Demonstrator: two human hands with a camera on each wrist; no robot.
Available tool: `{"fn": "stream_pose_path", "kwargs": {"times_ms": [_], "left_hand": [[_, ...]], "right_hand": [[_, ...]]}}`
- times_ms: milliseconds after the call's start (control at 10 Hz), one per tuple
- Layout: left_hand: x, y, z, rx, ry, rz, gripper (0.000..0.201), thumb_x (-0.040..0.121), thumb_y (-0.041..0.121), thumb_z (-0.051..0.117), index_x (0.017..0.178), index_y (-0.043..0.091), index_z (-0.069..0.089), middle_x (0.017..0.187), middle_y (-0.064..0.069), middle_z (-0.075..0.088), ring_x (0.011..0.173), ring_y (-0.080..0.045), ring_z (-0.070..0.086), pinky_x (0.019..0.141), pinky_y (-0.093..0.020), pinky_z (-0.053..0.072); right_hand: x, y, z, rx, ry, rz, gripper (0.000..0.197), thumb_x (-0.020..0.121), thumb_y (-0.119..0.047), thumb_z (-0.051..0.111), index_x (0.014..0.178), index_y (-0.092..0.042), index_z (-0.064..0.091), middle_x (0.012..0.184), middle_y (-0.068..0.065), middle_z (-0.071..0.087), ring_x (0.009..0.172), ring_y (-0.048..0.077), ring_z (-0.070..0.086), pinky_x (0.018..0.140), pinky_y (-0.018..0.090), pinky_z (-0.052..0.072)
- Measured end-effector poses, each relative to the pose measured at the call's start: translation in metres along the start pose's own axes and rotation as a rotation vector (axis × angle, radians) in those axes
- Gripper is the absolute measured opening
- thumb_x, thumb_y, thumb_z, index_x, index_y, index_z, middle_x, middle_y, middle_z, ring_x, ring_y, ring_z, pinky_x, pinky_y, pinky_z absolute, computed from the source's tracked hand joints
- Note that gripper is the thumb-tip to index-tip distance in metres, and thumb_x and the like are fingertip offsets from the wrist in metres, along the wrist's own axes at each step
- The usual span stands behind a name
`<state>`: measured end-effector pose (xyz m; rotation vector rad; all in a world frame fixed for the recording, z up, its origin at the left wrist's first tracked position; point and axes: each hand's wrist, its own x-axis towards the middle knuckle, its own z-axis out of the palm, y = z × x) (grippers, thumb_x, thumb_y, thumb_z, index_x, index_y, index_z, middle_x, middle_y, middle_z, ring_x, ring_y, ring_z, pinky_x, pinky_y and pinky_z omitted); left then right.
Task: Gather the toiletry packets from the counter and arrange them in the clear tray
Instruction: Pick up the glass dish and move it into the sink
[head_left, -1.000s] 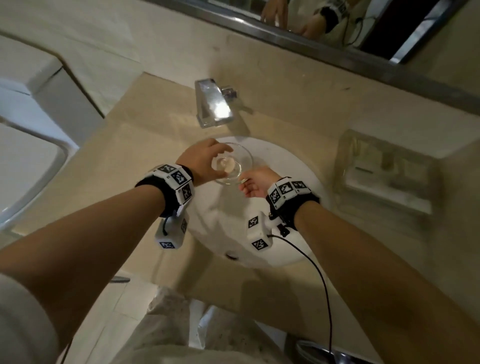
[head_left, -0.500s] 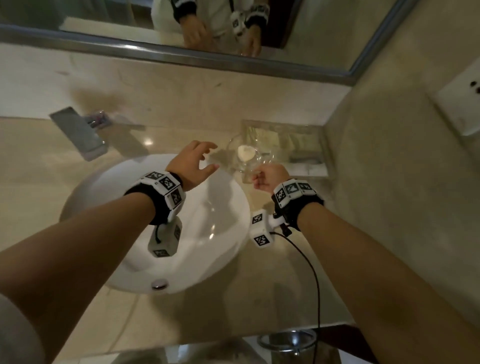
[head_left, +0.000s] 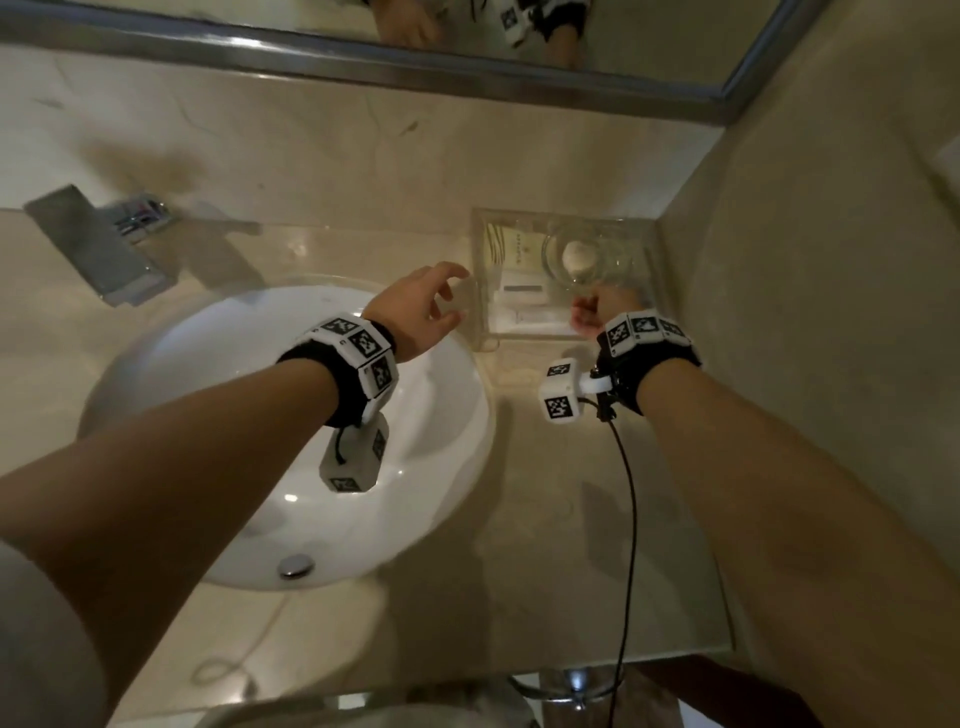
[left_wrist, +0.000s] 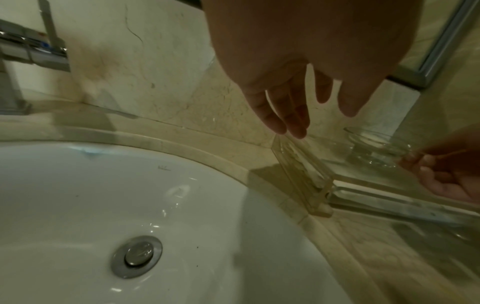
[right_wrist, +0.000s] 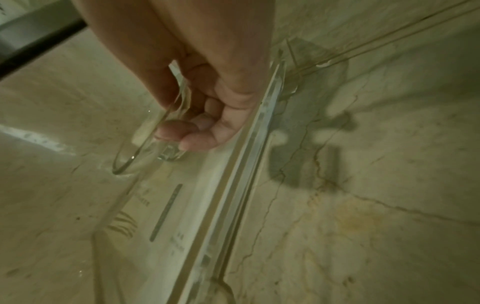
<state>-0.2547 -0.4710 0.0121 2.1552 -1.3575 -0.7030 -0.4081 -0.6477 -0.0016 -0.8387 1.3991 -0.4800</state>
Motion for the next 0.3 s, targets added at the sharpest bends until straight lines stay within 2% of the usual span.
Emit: {"fn": "stream_pose_path", "kwargs": {"times_ms": [100,200,300], "left_hand": [[0.003,-0.003,-0.001,-0.004,0.011,-0.016,0.046,0.09,0.026,0.053,0.134,0.019,0.041,0.118,-0.008,0.057,0.086,-0.016,0.055,0.081,-0.025,0.041],[-0.001,-0.001,-0.003,-0.013,0.006,-0.024,0.045,0.09,0.025,0.053,0.133,0.019,0.041,0.117,-0.008,0.058,0.087,-0.019,0.057,0.082,-0.026,0.042],[0.0,0.0,-0.005,-0.029,0.038,-0.018,0.044,0.091,0.025,0.052,0.133,0.019,0.041,0.116,-0.007,0.058,0.087,-0.02,0.057,0.083,-0.028,0.042]], "right_hand": [[0.002,-0.001,0.003,0.051,-0.001,0.013,0.023,0.097,-0.006,0.037,0.076,-0.007,0.048,0.065,0.006,0.048,0.053,0.013,0.04,0.054,0.023,0.04],[0.008,0.0,0.005,0.016,0.035,0.024,0.023,0.099,-0.016,0.037,0.08,-0.009,0.049,0.063,0.004,0.047,0.05,0.013,0.041,0.048,0.023,0.04],[0.013,0.006,0.007,-0.189,0.101,-0.01,0.039,0.095,-0.042,0.039,0.076,-0.01,0.051,0.059,0.002,0.05,0.047,0.014,0.045,0.044,0.026,0.038]]}}
